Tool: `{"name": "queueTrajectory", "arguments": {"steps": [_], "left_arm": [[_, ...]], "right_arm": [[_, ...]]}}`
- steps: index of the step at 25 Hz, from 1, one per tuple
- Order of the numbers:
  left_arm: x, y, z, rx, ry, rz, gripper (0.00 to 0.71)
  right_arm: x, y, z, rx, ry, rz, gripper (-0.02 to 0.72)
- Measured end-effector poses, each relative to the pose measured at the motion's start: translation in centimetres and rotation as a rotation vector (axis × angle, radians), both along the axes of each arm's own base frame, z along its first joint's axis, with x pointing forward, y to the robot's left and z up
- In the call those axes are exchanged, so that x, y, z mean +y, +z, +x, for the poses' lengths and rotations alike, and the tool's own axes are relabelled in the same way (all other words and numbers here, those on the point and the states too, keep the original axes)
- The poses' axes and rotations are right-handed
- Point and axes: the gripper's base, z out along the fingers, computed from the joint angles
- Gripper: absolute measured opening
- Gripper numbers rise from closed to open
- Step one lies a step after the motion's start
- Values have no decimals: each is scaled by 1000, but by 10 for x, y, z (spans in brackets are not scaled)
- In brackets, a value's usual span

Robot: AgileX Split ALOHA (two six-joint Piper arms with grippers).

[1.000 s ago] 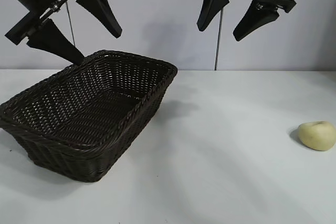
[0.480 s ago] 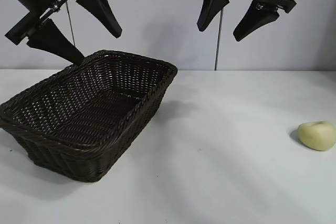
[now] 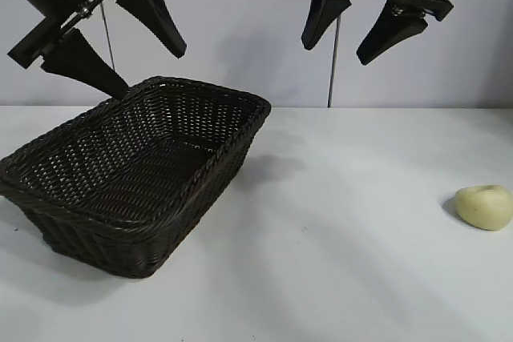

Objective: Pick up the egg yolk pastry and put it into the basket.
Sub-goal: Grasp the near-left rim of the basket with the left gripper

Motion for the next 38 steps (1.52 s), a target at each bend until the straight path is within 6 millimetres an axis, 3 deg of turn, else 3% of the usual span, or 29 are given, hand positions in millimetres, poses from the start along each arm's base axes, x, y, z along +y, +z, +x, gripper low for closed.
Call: {"name": "queueTrajectory", "arguments": {"steps": [7,11,24,29,34,38], "left_arm": [[0,3,1,-25,17,-6,542],[2,16,-5,-18,50,-24,542],[30,79,-59,41,232,90,542],[42,92,-75,65,329,137,542],[49,87,-86,122,413,176,542],[53,60,-96,223,480,196,542]], "right_arm": [[0,0,0,1,0,0,540],[0,0,0,2,1,-1,540],[-1,-1,-2,27,10,-11,540],[-1,-1,-3,29,11,-11,540],[-1,-1,-3,30,11,-12,540],[-1,-2,-4,40,15,-16,540]]}}
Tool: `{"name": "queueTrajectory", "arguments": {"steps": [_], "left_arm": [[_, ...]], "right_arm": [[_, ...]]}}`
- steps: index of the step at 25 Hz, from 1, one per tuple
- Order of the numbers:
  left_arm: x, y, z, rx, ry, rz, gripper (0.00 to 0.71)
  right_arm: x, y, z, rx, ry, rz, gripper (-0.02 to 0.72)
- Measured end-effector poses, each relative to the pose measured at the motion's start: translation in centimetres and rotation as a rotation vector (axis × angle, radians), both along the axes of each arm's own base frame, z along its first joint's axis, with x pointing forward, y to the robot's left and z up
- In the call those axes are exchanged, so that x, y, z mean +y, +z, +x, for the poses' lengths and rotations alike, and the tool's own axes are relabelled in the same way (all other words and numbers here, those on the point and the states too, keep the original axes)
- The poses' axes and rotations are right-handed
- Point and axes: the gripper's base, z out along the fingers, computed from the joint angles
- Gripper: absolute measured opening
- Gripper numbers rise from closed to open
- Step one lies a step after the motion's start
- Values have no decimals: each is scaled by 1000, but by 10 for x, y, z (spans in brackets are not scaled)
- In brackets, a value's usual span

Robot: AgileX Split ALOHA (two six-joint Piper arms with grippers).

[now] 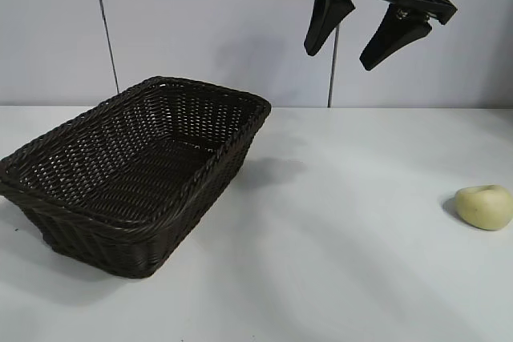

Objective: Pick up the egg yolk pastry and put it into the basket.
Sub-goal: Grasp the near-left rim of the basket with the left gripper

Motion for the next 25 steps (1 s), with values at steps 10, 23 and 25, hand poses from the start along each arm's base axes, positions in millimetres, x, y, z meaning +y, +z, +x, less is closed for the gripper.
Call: {"name": "queueTrajectory", "arguments": {"steps": [10,23,25], "left_arm": [[6,-72,-14,125,251,-22,542],[-21,-102,-25,73,418,-105,542],[-24,-105,-23,60,433,-105,542]], "right_arm": [[0,0,0,1,2,-5,540],[0,0,0,1,2,-6,540],[0,0,0,1,2,-6,540]]}}
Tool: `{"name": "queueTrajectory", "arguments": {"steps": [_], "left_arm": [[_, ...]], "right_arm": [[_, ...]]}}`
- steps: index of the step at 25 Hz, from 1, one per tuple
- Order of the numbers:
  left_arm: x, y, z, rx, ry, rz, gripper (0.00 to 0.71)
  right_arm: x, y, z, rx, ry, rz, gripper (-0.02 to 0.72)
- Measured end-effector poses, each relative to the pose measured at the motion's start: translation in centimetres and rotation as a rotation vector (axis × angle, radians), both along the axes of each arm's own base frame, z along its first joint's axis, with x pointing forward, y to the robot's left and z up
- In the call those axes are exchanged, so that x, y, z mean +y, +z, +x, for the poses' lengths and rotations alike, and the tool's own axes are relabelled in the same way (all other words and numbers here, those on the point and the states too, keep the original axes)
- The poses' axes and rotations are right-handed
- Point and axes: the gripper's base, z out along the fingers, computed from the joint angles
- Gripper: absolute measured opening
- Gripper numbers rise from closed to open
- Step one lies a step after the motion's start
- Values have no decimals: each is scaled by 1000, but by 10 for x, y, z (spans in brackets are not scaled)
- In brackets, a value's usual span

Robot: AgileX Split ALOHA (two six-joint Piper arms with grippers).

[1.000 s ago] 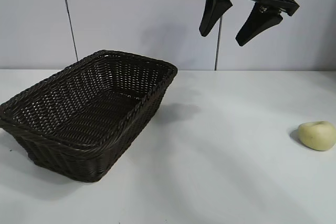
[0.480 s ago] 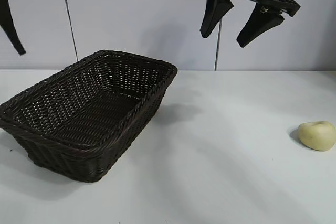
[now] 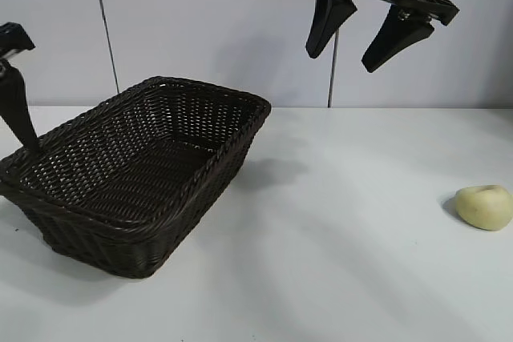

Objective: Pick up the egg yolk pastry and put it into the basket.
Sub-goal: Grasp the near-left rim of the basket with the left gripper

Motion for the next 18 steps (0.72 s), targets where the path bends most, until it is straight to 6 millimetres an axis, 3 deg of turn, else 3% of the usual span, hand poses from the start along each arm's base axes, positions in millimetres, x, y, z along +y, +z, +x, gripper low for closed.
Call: {"name": "queueTrajectory", "arguments": {"steps": [18], "left_arm": [[-7,-57,29,16,-22,113,542]], "right_arm": [[0,0,0,2,1,-1,540]]}}
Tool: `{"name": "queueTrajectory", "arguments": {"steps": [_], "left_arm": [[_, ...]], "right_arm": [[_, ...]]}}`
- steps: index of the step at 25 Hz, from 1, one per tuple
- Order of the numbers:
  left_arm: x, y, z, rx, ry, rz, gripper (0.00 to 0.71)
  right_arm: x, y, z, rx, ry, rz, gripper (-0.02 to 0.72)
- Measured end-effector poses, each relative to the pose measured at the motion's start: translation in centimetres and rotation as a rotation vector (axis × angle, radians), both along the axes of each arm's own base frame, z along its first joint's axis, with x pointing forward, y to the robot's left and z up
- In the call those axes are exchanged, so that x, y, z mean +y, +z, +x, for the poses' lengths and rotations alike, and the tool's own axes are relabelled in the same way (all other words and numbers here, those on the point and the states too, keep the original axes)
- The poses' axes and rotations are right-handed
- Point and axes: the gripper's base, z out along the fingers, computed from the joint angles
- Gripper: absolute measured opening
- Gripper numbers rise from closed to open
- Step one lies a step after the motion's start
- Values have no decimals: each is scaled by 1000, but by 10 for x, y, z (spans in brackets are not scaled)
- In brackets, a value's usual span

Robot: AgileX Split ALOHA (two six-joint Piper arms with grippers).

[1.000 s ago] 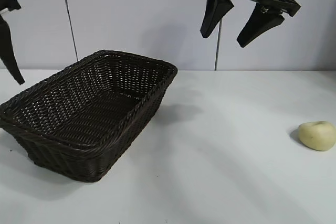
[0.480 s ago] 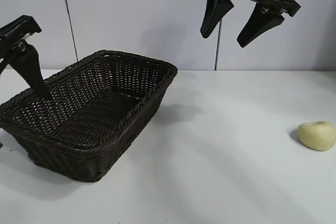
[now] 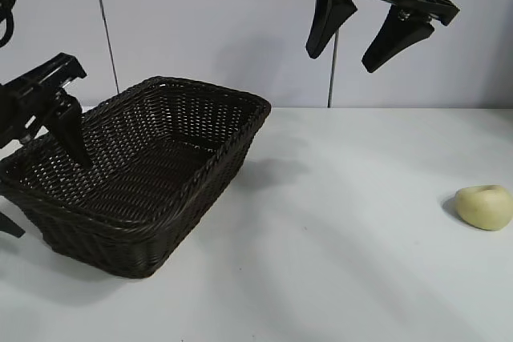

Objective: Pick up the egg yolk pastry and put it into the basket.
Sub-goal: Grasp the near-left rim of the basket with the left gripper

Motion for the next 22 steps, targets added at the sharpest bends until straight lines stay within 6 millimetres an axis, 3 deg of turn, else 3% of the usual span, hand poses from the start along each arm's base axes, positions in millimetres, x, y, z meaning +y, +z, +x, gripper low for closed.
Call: {"name": "queueTrajectory", "arguments": {"steps": [11,22], "left_arm": [[-3,-18,7,2,5,6,521],[-3,-20,7,22,21,5,157]], "right_arm": [[0,0,0,-1,0,0,540],[0,0,0,0,0,0,540]]}}
